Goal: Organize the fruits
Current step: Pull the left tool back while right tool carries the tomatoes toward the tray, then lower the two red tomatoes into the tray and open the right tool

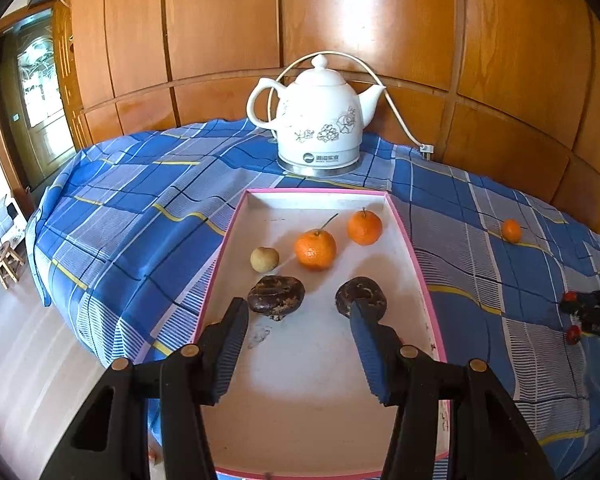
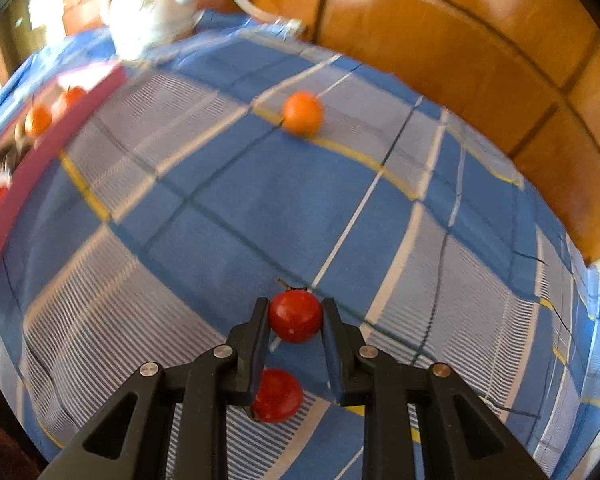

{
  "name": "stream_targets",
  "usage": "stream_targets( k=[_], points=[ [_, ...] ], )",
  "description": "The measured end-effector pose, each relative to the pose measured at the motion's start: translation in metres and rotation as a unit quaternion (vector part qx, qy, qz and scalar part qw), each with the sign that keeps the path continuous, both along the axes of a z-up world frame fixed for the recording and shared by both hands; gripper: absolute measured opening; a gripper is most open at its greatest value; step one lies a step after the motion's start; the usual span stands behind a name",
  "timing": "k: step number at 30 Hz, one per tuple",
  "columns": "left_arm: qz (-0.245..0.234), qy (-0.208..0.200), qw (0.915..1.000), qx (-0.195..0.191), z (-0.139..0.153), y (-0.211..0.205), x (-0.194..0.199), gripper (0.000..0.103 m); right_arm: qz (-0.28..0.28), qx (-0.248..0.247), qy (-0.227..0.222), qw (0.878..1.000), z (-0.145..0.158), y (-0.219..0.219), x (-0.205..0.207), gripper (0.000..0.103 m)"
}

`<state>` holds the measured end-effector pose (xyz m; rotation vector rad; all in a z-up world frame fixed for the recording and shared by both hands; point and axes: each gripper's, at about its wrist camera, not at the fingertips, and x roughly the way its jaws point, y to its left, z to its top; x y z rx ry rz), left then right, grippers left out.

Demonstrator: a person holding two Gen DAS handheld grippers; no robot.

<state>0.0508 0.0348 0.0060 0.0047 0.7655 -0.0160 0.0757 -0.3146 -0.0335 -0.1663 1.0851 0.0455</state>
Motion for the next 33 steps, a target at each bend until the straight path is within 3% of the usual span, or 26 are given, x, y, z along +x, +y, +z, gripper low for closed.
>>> stream_targets(
  k=[6, 15, 23, 33],
  points=[
    [0.028, -0.001, 0.9996, -0.008, 0.000, 0.019, 0.005, 0.054, 0.057, 0.075, -0.060, 0.994, 0.043, 0.050, -0.015, 0.025],
    [0.071, -0.012, 0.9972, -0.021, 0.006, 0.050, 0.009, 0.054, 0.221, 0.158, -0.062, 0.960, 0.057, 0.187, -0.036, 0.025],
    [0.070, -0.010, 0.9970, -0.031, 0.005, 0.053, 0.009, 0.054, 0.263, 0.158, 0.007, 0.952, 0.019, 0.247, -0.028, 0.025],
    [0.057, -0.001, 0.9980, -0.027, 0.000, 0.042, 0.009, 0.054, 0.250, 0.128, 0.025, 0.960, 0.001, 0.249, -0.019, 0.025]
  ],
)
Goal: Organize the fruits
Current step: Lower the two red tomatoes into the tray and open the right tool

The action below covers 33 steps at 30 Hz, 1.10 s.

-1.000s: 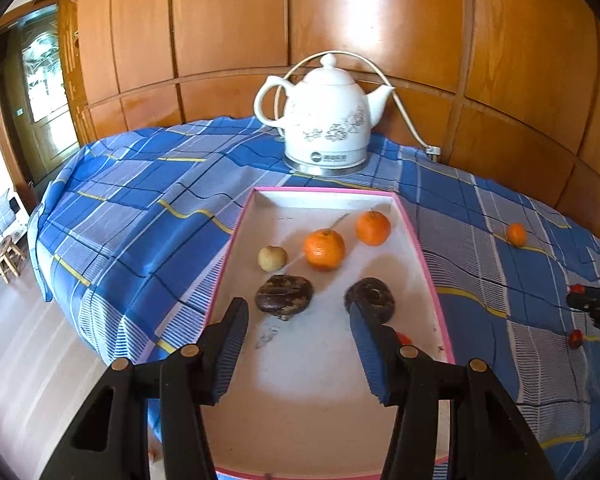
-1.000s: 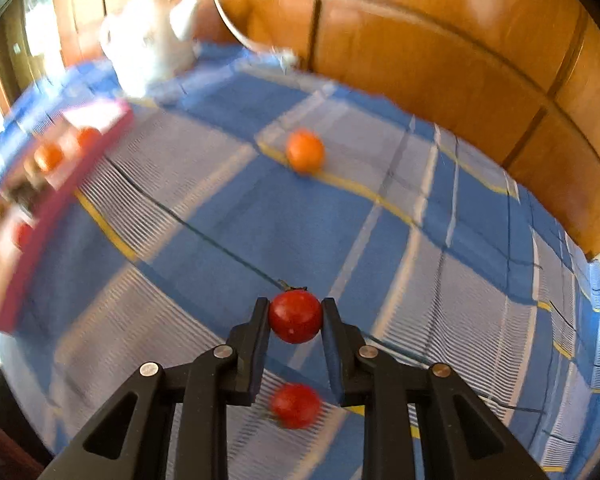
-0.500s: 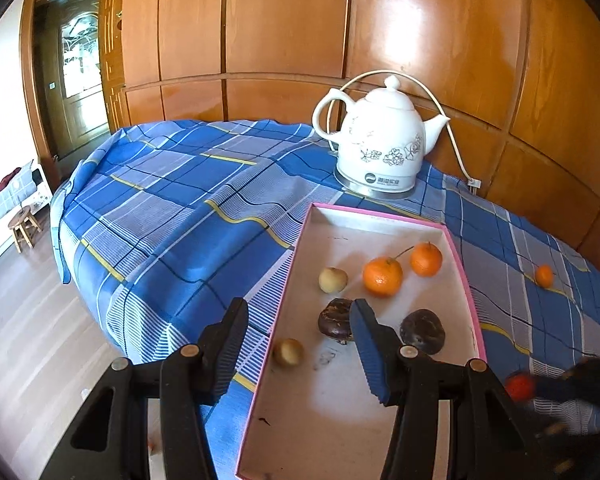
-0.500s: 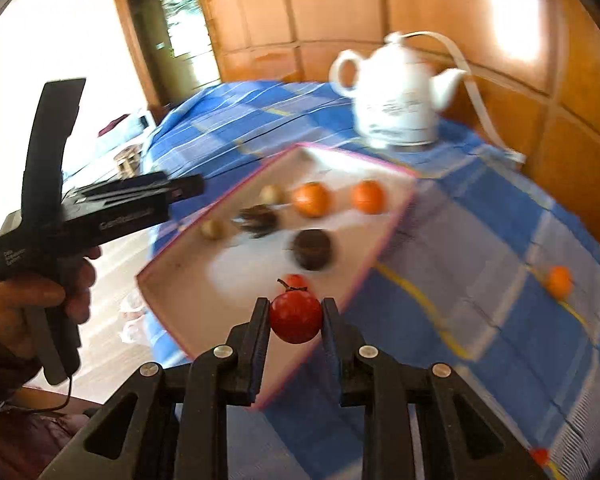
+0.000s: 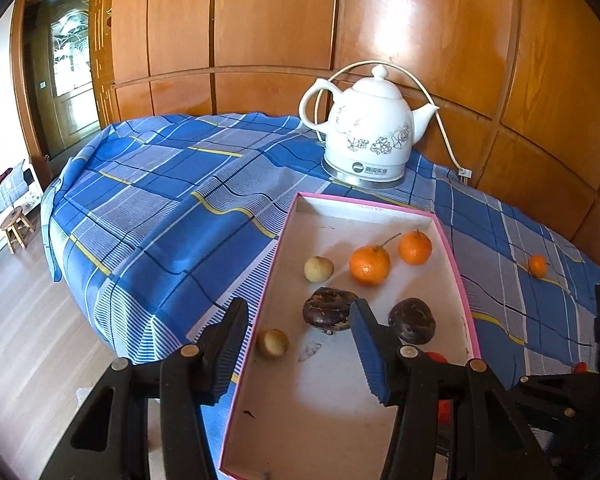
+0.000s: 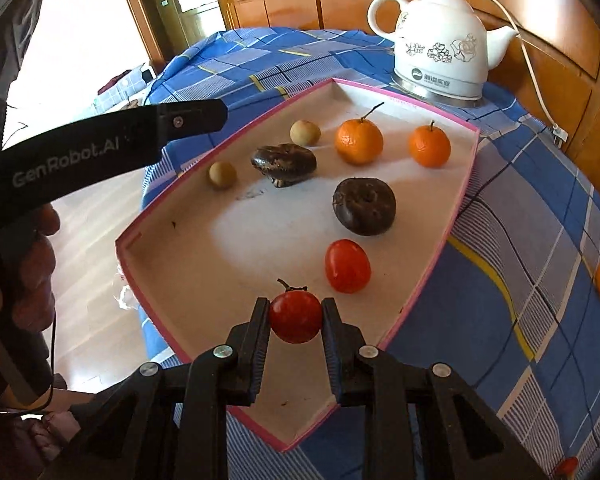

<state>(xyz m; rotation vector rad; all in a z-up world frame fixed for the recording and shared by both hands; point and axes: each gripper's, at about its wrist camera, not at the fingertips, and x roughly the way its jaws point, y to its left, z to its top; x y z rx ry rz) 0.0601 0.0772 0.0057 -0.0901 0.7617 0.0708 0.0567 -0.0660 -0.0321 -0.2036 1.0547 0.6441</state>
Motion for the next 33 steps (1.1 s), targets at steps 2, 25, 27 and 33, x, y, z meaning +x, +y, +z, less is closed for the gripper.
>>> stream_targets(
  k=[2, 25, 27, 33],
  points=[
    [0.000, 0.001, 1.0000, 0.000, 0.000, 0.000, 0.000, 0.054, 0.002, -0.002, 0.003, 1.000, -0.002, 0.002, 0.001, 0.025],
    [0.002, 0.002, 1.0000, 0.002, -0.002, 0.000, 0.000, 0.054, -0.041, 0.029, -0.031, 0.998, 0.008, -0.018, 0.002, 0.028],
    [0.002, 0.001, 1.0000, 0.002, -0.001, -0.001, 0.000, 0.054, -0.043, 0.030, -0.033, 0.998, 0.008, -0.020, 0.001, 0.028],
    [-0.002, 0.002, 1.0000, 0.002, -0.002, -0.004, -0.002, 0.054, -0.033, -0.004, -0.044, 0.998, 0.002, -0.008, -0.002, 0.019]
  ],
)
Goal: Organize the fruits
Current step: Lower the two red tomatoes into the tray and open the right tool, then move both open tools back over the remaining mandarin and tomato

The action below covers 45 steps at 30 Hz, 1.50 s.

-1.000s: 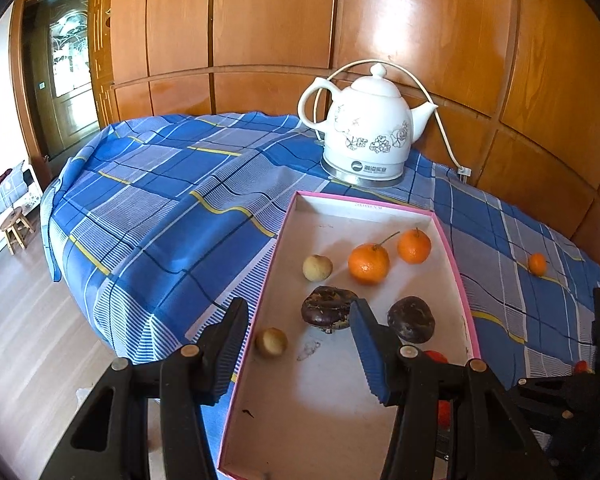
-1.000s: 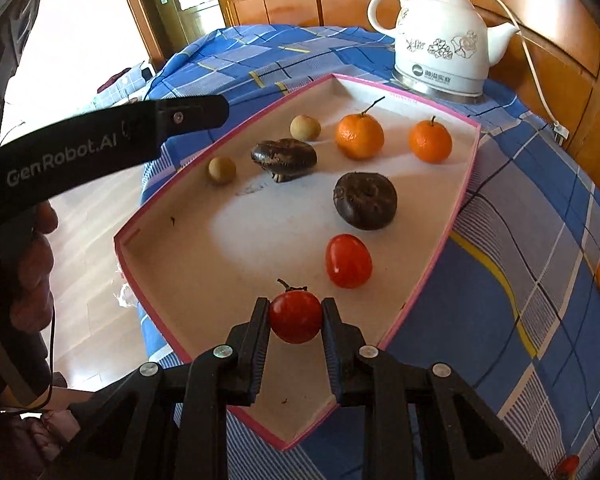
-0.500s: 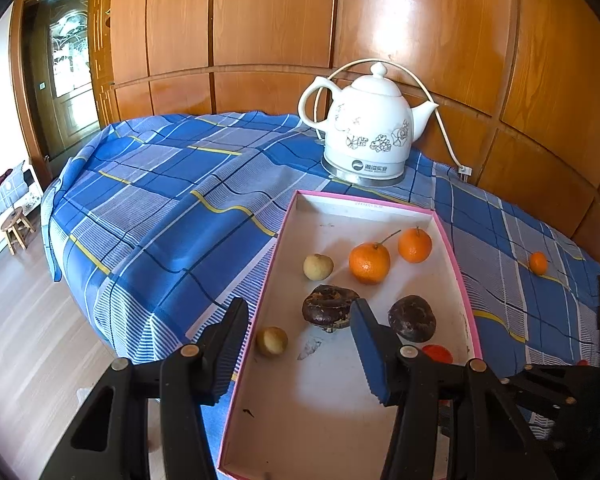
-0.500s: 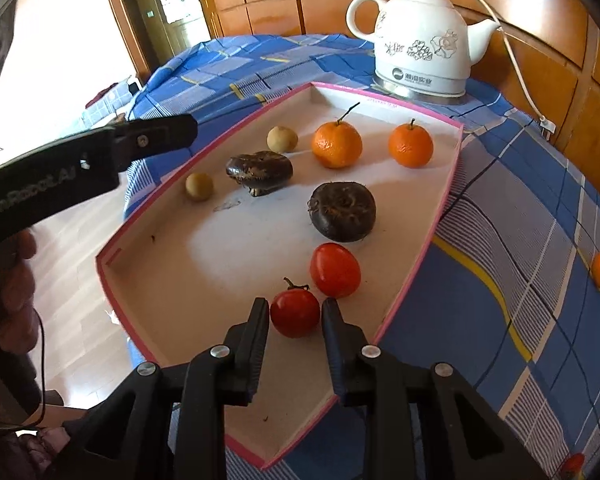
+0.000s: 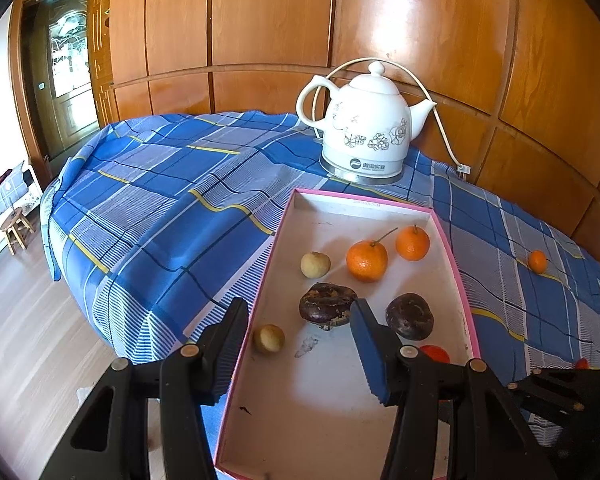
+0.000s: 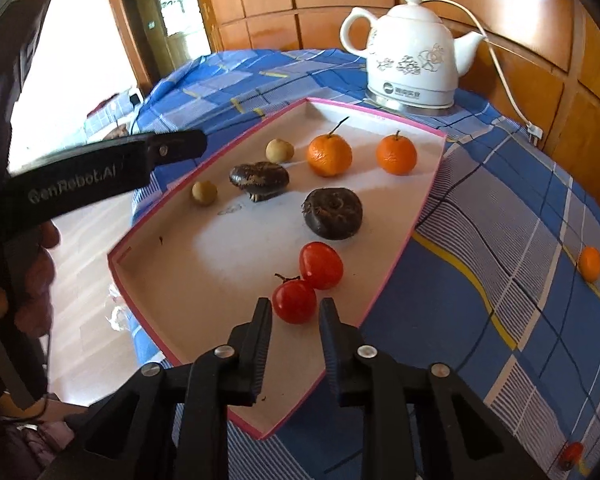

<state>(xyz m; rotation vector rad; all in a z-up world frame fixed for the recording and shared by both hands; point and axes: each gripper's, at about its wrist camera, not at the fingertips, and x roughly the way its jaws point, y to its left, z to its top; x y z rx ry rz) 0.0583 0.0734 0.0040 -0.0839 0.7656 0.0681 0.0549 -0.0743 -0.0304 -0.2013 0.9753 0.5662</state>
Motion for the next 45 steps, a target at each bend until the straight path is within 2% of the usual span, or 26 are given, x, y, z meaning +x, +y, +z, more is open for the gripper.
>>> stream_targets(
  k=[4, 15, 23, 35, 37, 45],
  points=[
    [-0.005, 0.001, 1.0000, 0.000, -0.001, -0.003, -0.001, 0.054, -0.015, -0.021, -0.019, 0.999, -0.001, 0.004, 0.002, 0.018],
    [-0.017, 0.000, 0.9999, 0.002, 0.000, -0.012, -0.004, 0.054, -0.031, 0.027, -0.011, 0.999, 0.011, -0.007, -0.003, 0.018],
    [-0.027, -0.002, 0.9996, 0.003, 0.001, -0.017, -0.006, 0.054, -0.049, 0.039, -0.018, 0.998, 0.017, -0.016, -0.012, 0.018],
    [-0.043, -0.001, 0.9990, 0.007, -0.001, -0.026, -0.008, 0.054, -0.096, 0.059, -0.029, 0.993, 0.030, -0.044, -0.020, 0.018],
    [-0.046, 0.000, 0.9989, 0.006, -0.001, -0.027, -0.008, 0.054, -0.100, 0.060, -0.029, 0.993, 0.031, -0.049, -0.021, 0.021],
    [-0.063, 0.002, 0.9980, 0.010, -0.002, -0.035, -0.009, 0.054, -0.135, 0.044, -0.041, 0.989, 0.040, -0.083, -0.022, 0.025]
  ],
)
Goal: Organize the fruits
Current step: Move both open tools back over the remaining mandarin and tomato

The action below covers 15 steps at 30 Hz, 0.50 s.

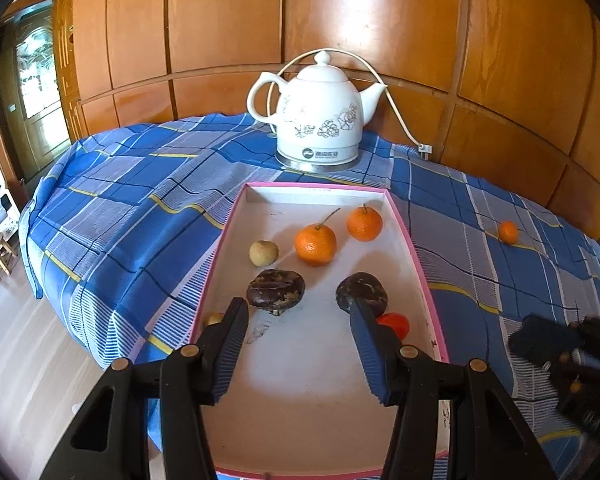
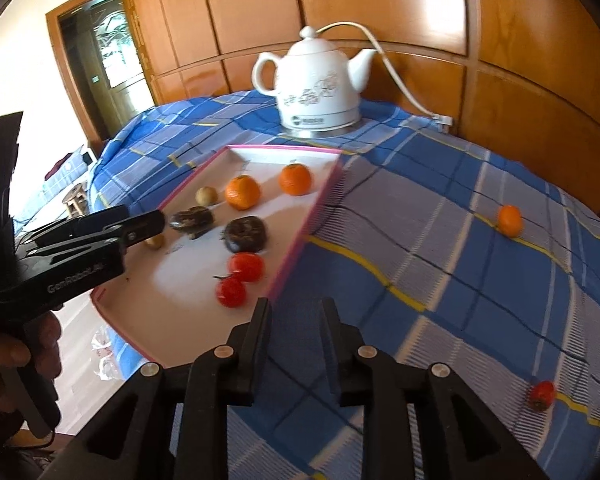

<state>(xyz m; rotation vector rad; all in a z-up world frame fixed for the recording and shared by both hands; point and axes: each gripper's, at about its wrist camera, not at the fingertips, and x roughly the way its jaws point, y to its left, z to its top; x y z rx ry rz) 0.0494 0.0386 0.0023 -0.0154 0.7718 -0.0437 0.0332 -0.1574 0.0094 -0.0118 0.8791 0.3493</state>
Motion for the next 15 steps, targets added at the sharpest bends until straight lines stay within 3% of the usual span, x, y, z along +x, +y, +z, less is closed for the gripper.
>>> stream_targets(
  k=[15],
  points=[
    [-0.038, -0.004, 0.9992, 0.014, 0.008, -0.028, 0.001, 0.054, -0.066, -0.071, 0.000, 0.995, 0.021, -0.104, 0.011, 0.025]
  ],
)
